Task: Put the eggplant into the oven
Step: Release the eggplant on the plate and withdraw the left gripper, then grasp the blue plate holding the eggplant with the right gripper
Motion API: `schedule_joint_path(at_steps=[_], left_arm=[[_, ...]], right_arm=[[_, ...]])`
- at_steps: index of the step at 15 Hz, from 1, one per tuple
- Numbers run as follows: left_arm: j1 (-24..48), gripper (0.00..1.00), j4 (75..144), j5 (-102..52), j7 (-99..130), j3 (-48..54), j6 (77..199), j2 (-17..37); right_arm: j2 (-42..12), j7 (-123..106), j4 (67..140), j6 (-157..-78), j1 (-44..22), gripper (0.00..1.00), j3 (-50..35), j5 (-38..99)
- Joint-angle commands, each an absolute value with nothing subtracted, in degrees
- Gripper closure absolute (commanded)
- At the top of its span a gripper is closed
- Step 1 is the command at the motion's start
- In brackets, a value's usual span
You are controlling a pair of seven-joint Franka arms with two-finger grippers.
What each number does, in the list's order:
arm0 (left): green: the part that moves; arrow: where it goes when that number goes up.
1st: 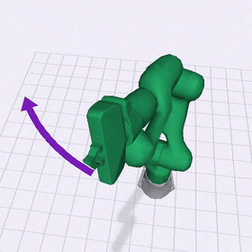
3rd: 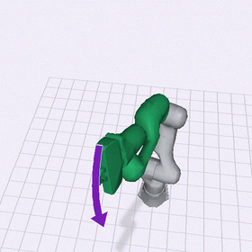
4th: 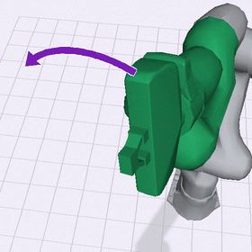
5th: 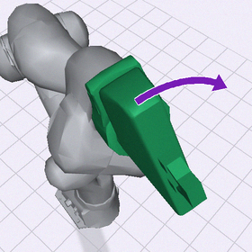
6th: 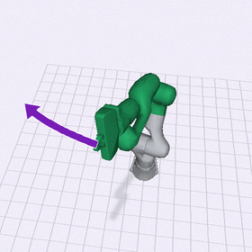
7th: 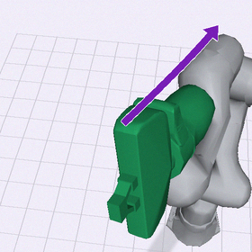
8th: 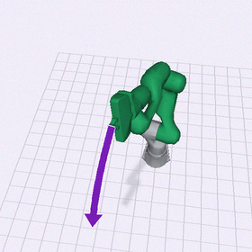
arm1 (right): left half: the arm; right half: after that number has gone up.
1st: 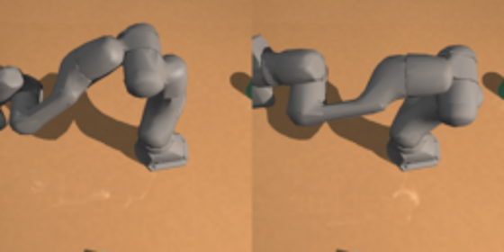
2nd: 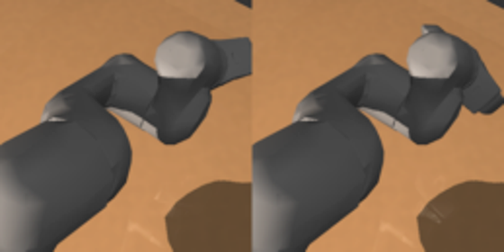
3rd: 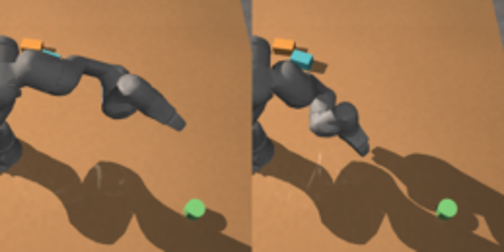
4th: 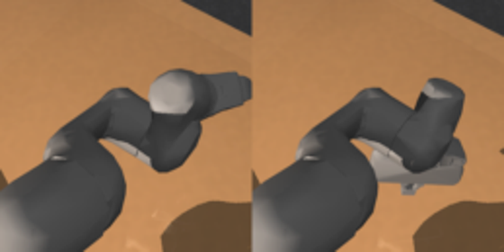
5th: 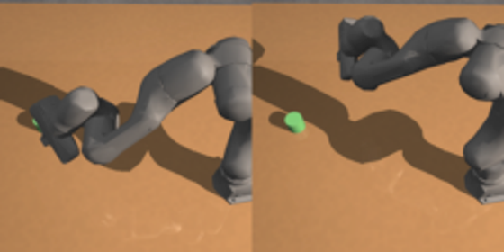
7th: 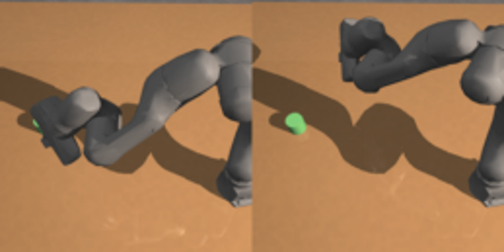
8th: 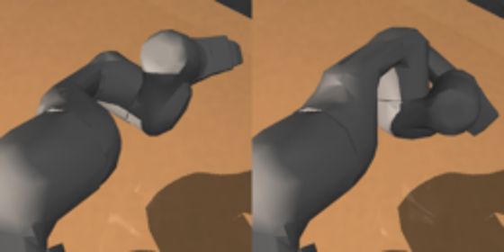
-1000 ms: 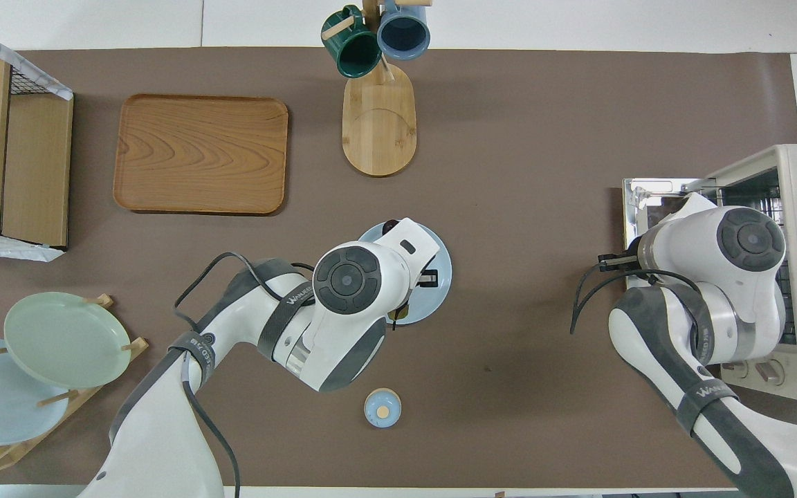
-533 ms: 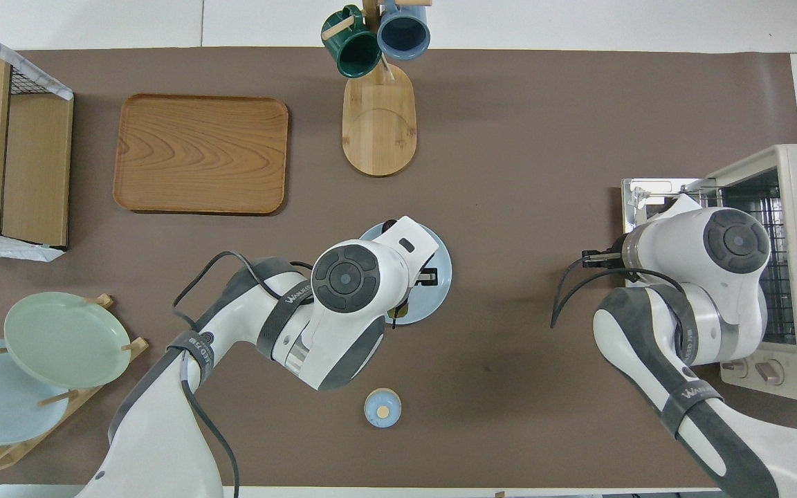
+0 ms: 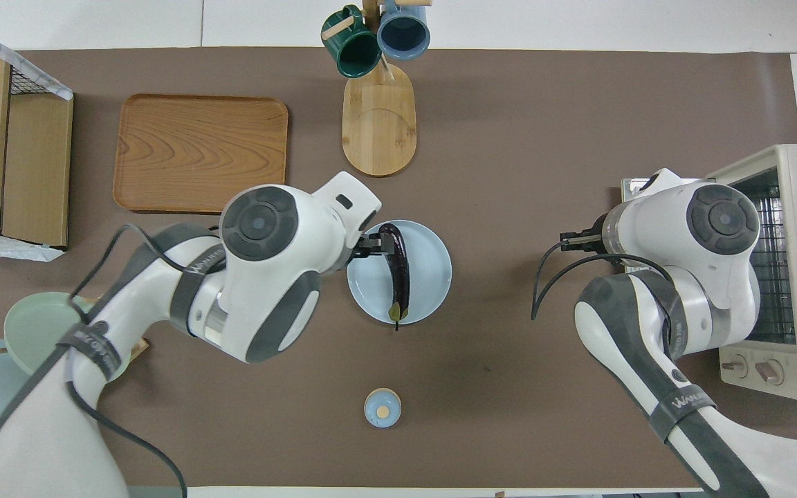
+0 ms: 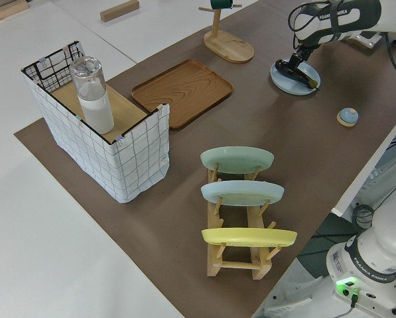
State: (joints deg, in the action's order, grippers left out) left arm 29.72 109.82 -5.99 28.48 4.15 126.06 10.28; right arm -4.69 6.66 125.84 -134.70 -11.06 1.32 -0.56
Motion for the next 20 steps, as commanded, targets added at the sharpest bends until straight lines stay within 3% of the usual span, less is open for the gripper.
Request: schedule_joint_path(at_steps=[1, 4, 7, 11, 13, 16, 17, 20], left_arm=[[20.43, 0.00, 107.59, -6.50, 18.59, 4.31, 116.22, 5.72], [10.49, 0.00, 106.35, -6.33, 8.73, 4.22, 110.67, 2.12], [4.15, 0.00, 106.00, -4.23, 3.88, 4.22, 105.84, -1.92], [3.08, 0.00, 102.41, -0.71, 2.99, 4.22, 96.71, -4.57], [3.43, 0.00, 98.11, 0.26, 2.99, 4.22, 90.21, -4.48], [5.18, 0.00, 93.18, 0.88, 2.90, 4.22, 86.83, -3.08], [5.19, 0.00, 92.21, 0.70, 2.90, 4.22, 87.62, -2.12], [5.45, 0.00, 93.77, 0.53, 2.46, 3.60, 89.21, -2.02]], right_arm=[[-5.09, 6.68, 120.62, -128.61, -13.79, 0.35, 1.67, 0.70], [-7.29, 8.34, 113.48, -125.25, -20.37, 0.00, 1.67, 0.88], [-10.26, 18.85, 106.21, -120.18, -27.47, 0.00, 1.67, 0.36], [-23.51, 29.95, 85.58, -109.46, -35.13, 0.00, 1.67, -2.88], [-29.42, 32.68, 78.96, -107.40, -39.18, 0.00, 1.67, -4.65], [-31.02, 38.38, 78.66, -111.07, -43.31, 0.00, 1.67, -5.45], [-30.94, 39.71, 81.62, -113.96, -44.55, 0.00, 1.67, -5.88], [-30.41, 39.64, 85.25, -117.24, -44.83, 0.00, 1.67, -6.24]])
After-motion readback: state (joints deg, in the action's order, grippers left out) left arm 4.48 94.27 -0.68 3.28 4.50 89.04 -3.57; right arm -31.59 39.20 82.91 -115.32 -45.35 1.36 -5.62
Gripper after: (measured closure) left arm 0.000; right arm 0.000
